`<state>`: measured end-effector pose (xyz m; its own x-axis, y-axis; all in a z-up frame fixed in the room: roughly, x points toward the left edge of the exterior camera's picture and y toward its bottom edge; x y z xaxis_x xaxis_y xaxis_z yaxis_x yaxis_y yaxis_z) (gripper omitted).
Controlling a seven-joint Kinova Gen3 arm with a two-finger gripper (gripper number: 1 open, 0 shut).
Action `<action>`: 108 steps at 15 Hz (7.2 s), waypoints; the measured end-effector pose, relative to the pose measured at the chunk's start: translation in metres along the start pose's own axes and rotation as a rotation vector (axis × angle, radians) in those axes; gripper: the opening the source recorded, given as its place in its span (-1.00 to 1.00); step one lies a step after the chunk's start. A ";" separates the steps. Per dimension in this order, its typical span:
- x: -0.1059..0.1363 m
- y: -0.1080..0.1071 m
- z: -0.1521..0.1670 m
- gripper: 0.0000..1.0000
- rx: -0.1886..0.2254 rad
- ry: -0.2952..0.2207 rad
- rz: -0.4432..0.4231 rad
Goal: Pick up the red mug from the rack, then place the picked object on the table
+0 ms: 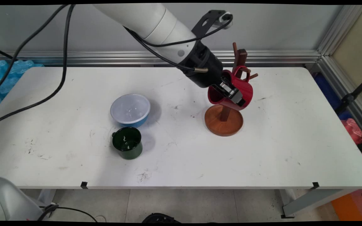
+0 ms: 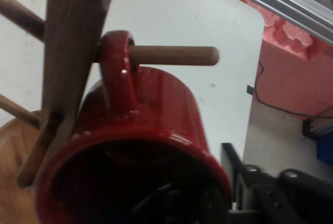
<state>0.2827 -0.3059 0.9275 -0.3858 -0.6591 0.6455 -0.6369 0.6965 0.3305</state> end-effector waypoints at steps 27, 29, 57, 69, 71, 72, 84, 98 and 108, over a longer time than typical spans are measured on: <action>0.000 0.005 -0.007 -1.00 -0.024 0.017 0.028; 0.001 0.006 -0.008 -1.00 -0.027 0.021 0.032; 0.002 0.048 -0.040 -1.00 -0.097 0.015 0.054; -0.024 0.019 -0.111 -1.00 -0.020 -0.080 0.122; -0.027 0.007 -0.122 -1.00 0.009 -0.100 0.136; -0.028 -0.001 -0.128 -1.00 0.029 -0.112 0.146; -0.024 -0.096 -0.157 -1.00 0.275 -0.246 0.222; -0.021 -0.166 -0.098 -1.00 0.311 -0.456 0.384; -0.036 -0.199 -0.037 -1.00 0.310 -0.622 0.462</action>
<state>0.4481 -0.4100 0.8637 -0.8937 -0.4258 0.1417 -0.4437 0.8856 -0.1372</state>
